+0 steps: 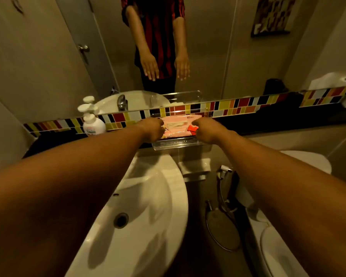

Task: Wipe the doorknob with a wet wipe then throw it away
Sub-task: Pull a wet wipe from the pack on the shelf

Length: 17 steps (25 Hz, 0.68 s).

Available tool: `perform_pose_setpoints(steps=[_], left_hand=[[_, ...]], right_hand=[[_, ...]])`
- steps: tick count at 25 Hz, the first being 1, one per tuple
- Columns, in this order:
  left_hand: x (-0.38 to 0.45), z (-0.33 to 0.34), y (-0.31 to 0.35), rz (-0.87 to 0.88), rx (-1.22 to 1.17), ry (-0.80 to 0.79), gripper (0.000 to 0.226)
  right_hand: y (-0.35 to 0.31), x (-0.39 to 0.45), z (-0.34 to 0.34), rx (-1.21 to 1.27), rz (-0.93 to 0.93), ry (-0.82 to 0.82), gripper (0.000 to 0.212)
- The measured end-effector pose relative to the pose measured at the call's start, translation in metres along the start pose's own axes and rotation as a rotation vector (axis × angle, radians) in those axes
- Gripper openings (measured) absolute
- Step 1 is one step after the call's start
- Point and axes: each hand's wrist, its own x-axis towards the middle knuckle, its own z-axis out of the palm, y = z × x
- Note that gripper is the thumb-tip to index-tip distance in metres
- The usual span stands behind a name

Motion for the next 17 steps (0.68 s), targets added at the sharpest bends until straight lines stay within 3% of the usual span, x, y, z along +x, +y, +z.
perform_pose_setpoints(steps=[9, 17], left_hand=[[0.101, 0.087, -0.025, -0.031, -0.386, 0.04, 0.038], [0.143, 0.094, -0.035, 0.006, -0.461, 0.109, 0.035]], right_hand=[[0.019, 0.103, 0.073, 0.046, -0.027, 0.035, 0.037], [0.029, 0.142, 0.081, 0.04, -0.054, 0.069, 0.043]])
